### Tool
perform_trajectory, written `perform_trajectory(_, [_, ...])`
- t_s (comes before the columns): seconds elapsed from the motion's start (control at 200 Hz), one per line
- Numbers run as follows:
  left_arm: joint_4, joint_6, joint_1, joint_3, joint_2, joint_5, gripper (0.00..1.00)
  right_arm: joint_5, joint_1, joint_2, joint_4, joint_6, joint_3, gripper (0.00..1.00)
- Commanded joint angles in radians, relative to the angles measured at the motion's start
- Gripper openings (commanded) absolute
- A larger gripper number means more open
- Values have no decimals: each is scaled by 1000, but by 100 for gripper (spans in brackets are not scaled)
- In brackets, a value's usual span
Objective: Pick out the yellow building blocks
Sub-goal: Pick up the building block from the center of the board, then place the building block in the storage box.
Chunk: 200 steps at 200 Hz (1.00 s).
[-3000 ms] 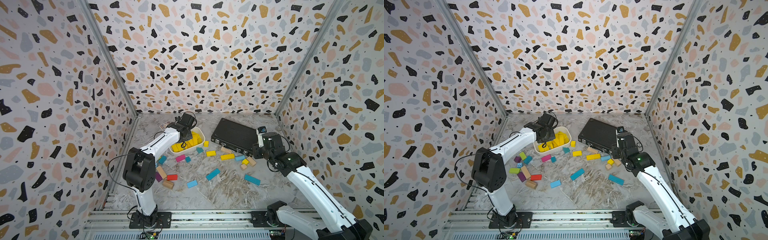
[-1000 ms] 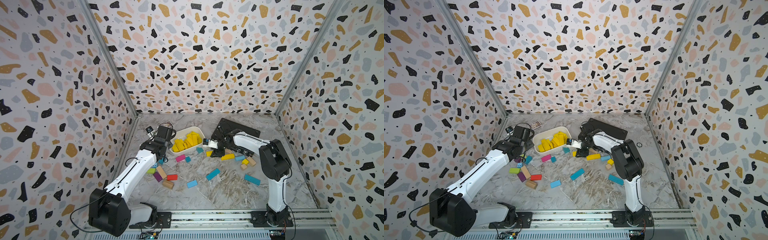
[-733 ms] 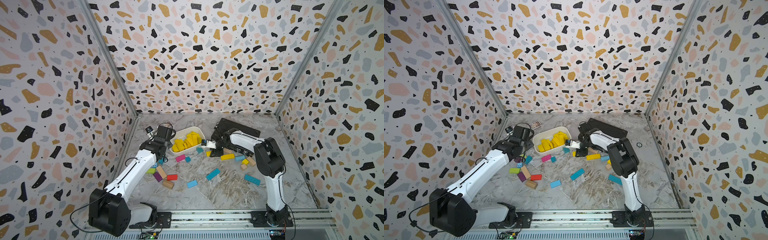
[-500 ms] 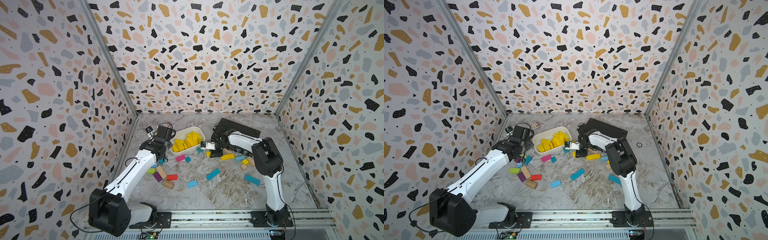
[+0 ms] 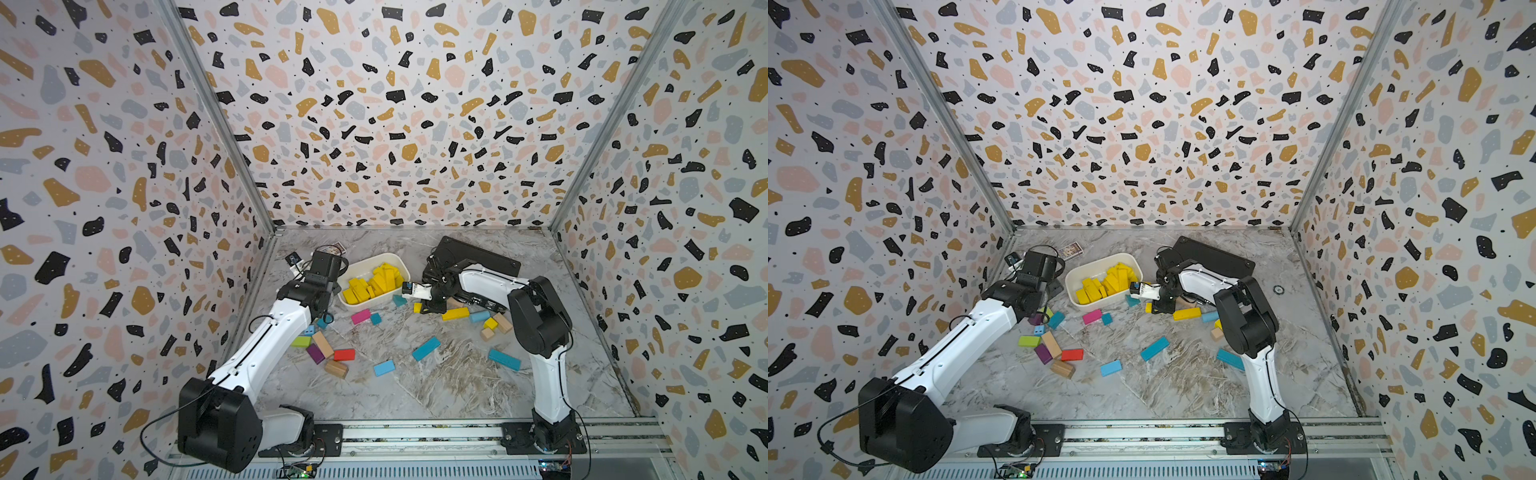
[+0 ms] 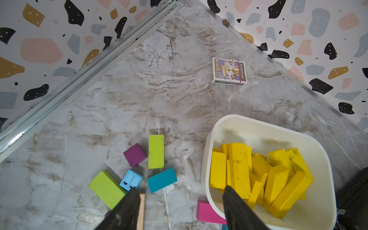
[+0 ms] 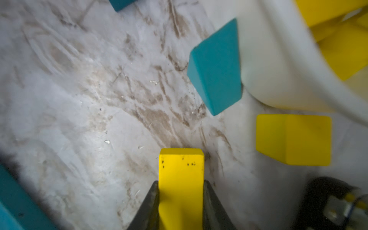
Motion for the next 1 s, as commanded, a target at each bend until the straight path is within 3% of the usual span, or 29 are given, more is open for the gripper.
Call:
perform_trajectory(0.0, [45,27,7,-20,-20,-16,67,-41,11,-143,250,278,-47,5])
perform_trajectory(0.15, [60,61,7,-36,-37,-30,67,77,57,-119,654,735,-93,6])
perform_trajectory(0.27, [63,69,6,-52,-61,-37,67,192,116,-35,732,878,-15,8])
perform_trajectory(0.42, [67,79,7,-65,-86,-49,67,290,159,74,725,952,105,7])
perform_trajectory(0.696, [77,91,6,-64,-96,-50,67,409,209,184,603,937,210,9])
perform_trajectory(0.906, [75,95,7,-62,-103,-46,67,463,220,209,556,958,246,29])
perform_trajectory(0.996, [81,93,6,-68,-111,-44,67,492,220,211,476,971,287,48])
